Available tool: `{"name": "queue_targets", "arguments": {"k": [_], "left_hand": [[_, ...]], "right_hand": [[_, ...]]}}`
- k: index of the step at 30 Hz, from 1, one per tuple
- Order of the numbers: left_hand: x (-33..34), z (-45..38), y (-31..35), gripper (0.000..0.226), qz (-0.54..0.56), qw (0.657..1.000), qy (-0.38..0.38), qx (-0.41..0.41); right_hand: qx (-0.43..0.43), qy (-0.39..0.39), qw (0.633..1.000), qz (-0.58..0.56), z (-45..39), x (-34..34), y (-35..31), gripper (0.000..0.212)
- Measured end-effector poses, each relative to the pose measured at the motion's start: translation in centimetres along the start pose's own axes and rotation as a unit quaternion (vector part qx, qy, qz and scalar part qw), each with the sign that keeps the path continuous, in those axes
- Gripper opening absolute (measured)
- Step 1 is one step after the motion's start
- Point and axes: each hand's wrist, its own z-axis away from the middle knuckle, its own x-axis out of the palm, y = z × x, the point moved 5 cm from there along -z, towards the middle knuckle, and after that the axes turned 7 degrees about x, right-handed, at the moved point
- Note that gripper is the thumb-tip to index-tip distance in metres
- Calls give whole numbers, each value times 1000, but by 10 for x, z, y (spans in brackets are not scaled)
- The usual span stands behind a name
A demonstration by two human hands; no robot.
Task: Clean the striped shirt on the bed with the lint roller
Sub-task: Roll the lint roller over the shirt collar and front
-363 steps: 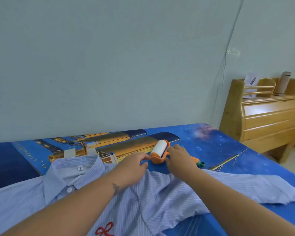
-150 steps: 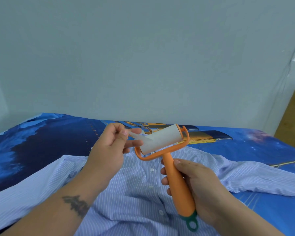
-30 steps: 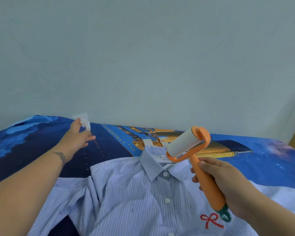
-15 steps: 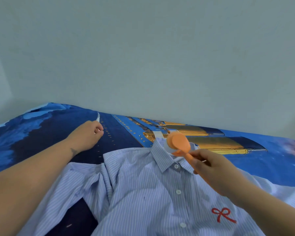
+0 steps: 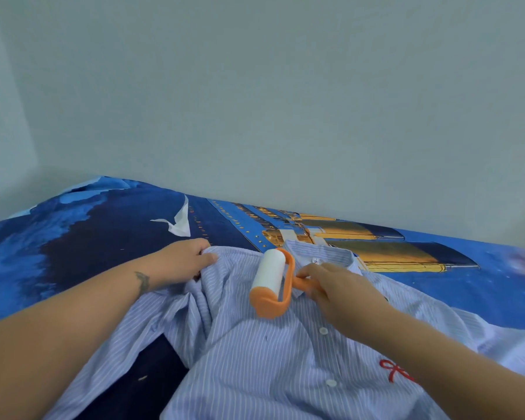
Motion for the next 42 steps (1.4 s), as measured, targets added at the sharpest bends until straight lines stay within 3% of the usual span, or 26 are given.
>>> {"name": "queue_targets", "arguments": {"k": [5,12,21,26,34,39,42], "left_hand": [[-17,-7,-15,34,-145,988,62,5],[-5,-3,-29,32,-295,953,63,-20],[3,-8,-39,29,-265,963,52,-26],[6,-13,-43,22,-319,947,26,-24],[10,-20,-58,21,-369,929,20,-15],[9,-16,-52,22,-352,936,24,-13],[7,-14,-46,21,-342,939,32,-29]], "right_hand": [[-31,8,999,41,-8,8,-5,30],[-55,-37,996,58,-24,28,-22,28],[-99,-102,988,59,-56,40,-74,23],[-99,-139,984,50,-56,38,-78,25],[-68,-149,985,47,-24,11,-23,24],[-47,-176,980,79,-4,-5,13,14],[-29,-181,980,83,3,-19,27,20]]}}
